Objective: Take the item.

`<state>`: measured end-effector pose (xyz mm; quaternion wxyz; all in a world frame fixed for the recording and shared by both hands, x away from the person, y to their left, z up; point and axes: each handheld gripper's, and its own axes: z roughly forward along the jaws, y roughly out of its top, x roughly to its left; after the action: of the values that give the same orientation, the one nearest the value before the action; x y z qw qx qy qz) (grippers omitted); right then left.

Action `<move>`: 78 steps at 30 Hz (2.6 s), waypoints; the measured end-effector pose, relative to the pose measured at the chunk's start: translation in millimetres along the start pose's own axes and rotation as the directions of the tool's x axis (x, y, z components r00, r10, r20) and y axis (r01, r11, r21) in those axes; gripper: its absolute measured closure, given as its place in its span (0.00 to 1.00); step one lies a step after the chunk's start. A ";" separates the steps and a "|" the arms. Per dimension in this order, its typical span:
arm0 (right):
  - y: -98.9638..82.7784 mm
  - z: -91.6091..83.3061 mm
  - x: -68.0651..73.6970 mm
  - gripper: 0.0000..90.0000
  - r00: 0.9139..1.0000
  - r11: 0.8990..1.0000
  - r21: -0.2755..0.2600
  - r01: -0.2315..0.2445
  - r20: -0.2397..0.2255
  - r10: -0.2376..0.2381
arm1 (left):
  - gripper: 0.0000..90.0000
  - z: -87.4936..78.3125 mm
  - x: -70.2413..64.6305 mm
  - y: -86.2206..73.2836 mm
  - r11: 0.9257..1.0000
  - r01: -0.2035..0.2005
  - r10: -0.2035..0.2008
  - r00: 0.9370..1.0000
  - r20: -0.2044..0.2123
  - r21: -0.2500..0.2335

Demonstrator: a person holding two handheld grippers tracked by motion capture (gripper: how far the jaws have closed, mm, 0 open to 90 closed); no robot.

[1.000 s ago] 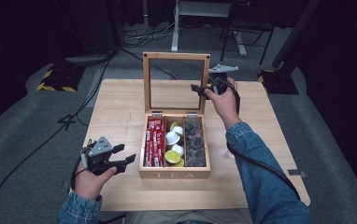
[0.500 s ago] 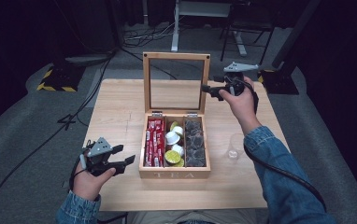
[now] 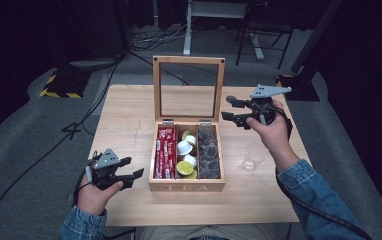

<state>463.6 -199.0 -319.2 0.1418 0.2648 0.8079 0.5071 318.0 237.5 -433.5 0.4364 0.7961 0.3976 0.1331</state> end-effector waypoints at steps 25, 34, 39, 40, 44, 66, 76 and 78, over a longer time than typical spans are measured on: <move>-54.9 55.1 35.8 0.46 0.999 0.978 0.209 -0.022 -0.044 0.032 | 0.36 15.7 23.4 -41.3 0.988 0.077 -0.063 0.993 -0.102 0.135; -67.8 70.1 43.5 0.49 0.998 0.943 0.333 -0.006 -0.061 0.028 | 0.36 26.3 31.4 -50.9 0.979 0.090 -0.068 0.990 -0.123 0.183; -72.7 77.1 45.3 0.49 0.999 0.928 0.372 0.017 -0.050 0.002 | 0.35 29.4 32.7 -50.6 0.979 0.073 -0.051 0.992 -0.119 0.189; -73.6 78.7 45.8 0.49 0.999 0.925 0.378 0.028 -0.045 -0.011 | 0.35 30.2 32.7 -50.9 0.981 0.071 -0.049 0.991 -0.122 0.182; -76.2 83.3 47.5 0.52 0.999 0.909 0.413 0.053 -0.027 -0.046 | 0.34 32.6 33.6 -52.2 0.984 0.033 -0.009 0.991 -0.133 0.174; -74.7 87.9 48.0 0.81 0.996 0.899 0.428 0.089 -0.043 -0.078 | 0.30 36.6 34.1 -54.8 0.988 -0.005 0.028 0.987 -0.156 0.151; -64.4 70.7 45.5 0.82 0.997 0.949 0.311 0.052 -0.070 -0.032 | 0.30 37.2 34.2 -54.3 0.988 -0.002 0.026 0.988 -0.153 0.152; -59.3 65.5 45.1 0.82 0.997 0.958 0.281 0.054 -0.071 -0.035 | 0.30 37.2 34.2 -54.3 0.988 -0.003 0.026 0.988 -0.153 0.153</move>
<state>442.4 -145.0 -399.7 0.0873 0.2474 0.8819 0.3918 332.9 257.6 -503.4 0.3414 0.8172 0.4334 0.1668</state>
